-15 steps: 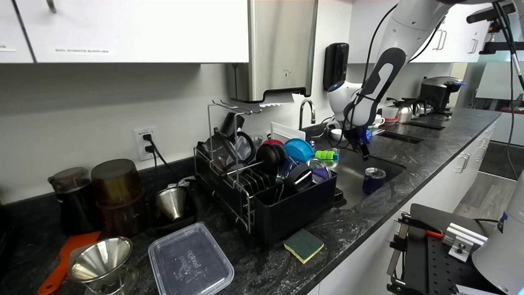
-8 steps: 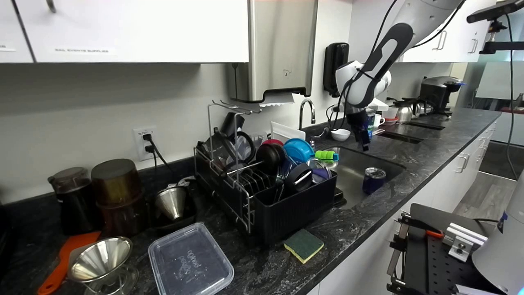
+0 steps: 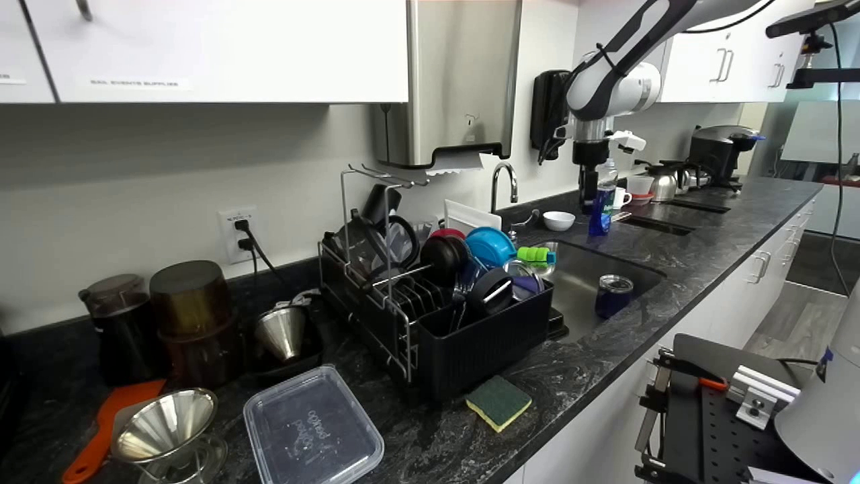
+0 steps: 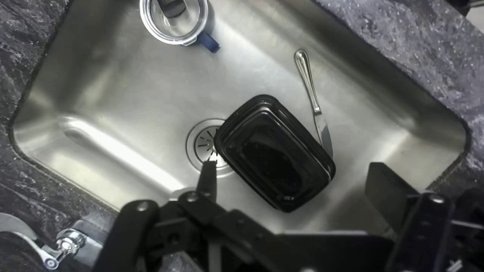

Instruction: Remove the blue cup from the drying rack and put it in the sink.

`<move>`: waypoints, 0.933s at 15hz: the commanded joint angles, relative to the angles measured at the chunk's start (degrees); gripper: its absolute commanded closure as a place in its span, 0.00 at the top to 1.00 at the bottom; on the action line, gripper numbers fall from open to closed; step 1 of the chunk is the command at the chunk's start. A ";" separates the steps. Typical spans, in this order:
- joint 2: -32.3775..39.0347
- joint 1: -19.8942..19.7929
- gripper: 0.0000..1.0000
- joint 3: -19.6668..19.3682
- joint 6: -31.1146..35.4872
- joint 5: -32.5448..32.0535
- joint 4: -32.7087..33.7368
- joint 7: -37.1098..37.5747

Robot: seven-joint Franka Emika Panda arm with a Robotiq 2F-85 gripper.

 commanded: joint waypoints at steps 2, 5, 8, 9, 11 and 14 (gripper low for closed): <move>-4.28 0.78 1.00 -2.04 -3.62 9.80 0.69 0.33; -6.70 1.25 1.00 -3.43 -1.93 14.19 0.53 6.11; -9.16 1.74 1.00 -4.32 -0.05 17.83 -0.32 12.69; -9.98 1.93 1.00 -4.56 0.73 18.79 -0.67 15.06; -11.84 2.26 1.00 -4.97 1.77 20.25 -1.40 18.42; -11.47 2.88 1.00 -5.77 0.77 19.02 0.14 19.43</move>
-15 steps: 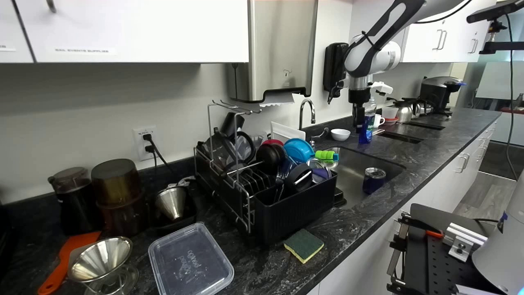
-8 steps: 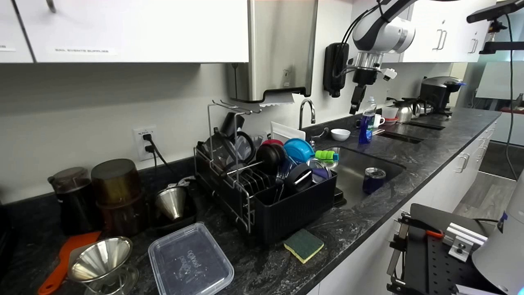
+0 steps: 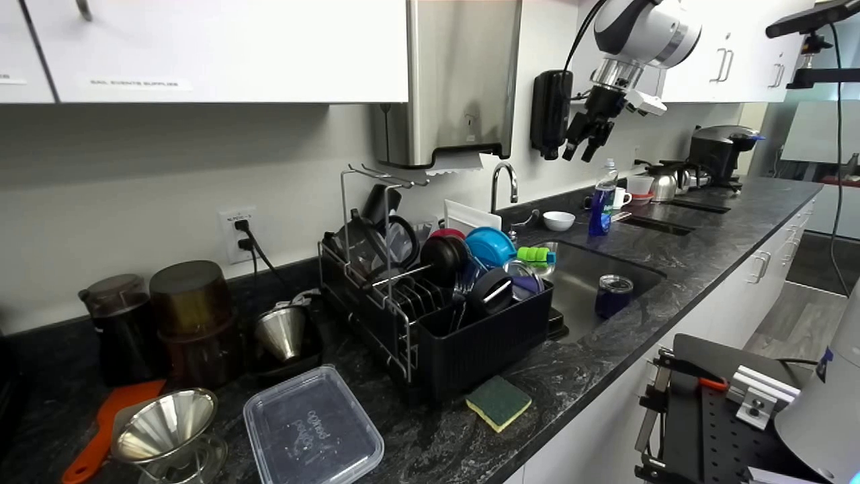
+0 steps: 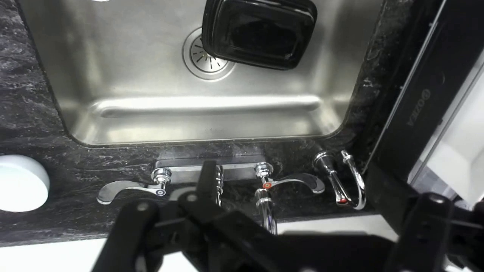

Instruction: Remove the blue cup from the drying rack and put it in the sink.

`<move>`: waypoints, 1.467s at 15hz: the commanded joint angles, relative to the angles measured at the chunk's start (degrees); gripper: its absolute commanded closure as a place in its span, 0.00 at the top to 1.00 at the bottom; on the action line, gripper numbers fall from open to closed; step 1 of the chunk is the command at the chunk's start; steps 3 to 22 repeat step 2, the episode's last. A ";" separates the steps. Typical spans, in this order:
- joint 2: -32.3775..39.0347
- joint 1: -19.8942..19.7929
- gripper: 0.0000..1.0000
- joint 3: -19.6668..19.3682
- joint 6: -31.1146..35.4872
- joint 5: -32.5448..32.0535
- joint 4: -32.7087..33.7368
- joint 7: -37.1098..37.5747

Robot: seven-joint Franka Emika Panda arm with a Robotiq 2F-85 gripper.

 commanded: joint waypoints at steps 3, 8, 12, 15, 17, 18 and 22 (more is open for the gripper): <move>-0.79 1.78 1.00 -1.71 0.44 -0.29 -0.65 1.32; -0.79 1.78 1.00 -1.71 0.44 -0.29 -0.65 1.32; -0.79 1.78 1.00 -1.71 0.44 -0.29 -0.65 1.32; -0.79 1.78 1.00 -1.71 0.44 -0.29 -0.65 1.32; -0.79 1.78 1.00 -1.71 0.44 -0.29 -0.65 1.32; -0.79 1.78 1.00 -1.71 0.44 -0.29 -0.65 1.32; -0.79 1.78 1.00 -1.71 0.44 -0.29 -0.65 1.32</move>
